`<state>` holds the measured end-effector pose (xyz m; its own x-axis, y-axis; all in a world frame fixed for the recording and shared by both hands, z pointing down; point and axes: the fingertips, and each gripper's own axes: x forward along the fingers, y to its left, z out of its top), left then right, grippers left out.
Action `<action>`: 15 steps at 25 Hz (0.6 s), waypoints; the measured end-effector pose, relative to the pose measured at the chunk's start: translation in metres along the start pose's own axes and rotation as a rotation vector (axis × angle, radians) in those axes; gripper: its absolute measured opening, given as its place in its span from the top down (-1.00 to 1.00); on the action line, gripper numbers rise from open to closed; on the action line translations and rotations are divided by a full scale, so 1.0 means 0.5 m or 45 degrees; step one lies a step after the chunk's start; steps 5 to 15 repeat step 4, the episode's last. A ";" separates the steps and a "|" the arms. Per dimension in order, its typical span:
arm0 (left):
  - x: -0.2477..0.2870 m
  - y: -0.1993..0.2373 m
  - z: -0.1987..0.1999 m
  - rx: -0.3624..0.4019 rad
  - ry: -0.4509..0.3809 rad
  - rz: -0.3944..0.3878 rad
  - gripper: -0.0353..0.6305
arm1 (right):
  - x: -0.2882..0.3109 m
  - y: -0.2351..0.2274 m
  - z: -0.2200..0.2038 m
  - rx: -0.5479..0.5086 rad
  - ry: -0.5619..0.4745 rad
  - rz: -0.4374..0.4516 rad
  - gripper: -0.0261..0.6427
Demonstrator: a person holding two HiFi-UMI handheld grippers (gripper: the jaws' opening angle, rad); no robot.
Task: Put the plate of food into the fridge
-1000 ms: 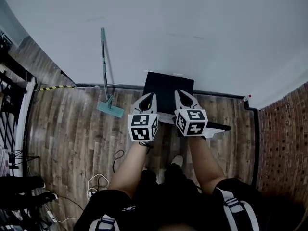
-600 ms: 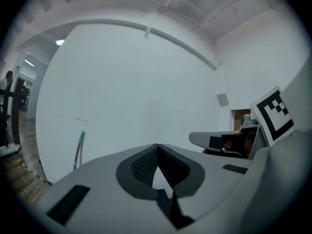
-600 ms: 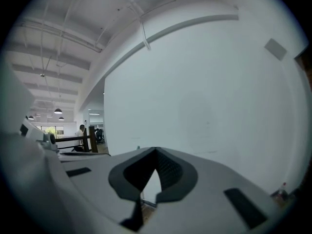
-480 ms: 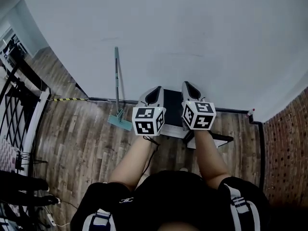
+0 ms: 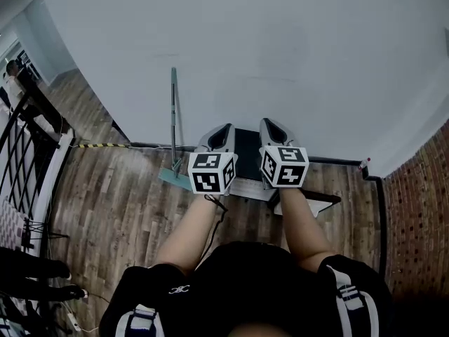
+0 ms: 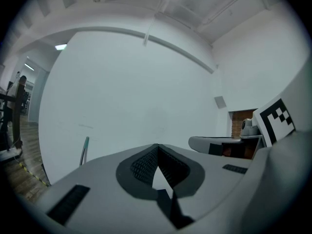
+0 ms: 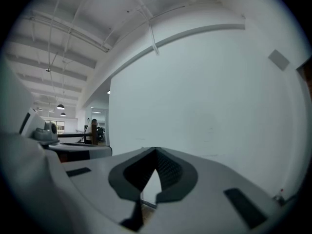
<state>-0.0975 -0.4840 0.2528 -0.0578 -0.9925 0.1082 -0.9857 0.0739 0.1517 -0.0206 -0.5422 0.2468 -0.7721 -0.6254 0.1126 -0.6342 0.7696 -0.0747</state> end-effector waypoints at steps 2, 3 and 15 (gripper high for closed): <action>-0.013 0.000 0.002 0.006 -0.007 -0.007 0.90 | -0.007 0.013 -0.003 0.002 0.001 0.002 0.89; -0.019 0.000 0.004 0.010 -0.011 -0.011 0.90 | -0.011 0.020 -0.003 0.003 0.000 0.002 0.88; -0.026 0.000 0.006 0.013 -0.014 -0.015 0.90 | -0.015 0.027 -0.003 0.004 -0.002 0.002 0.89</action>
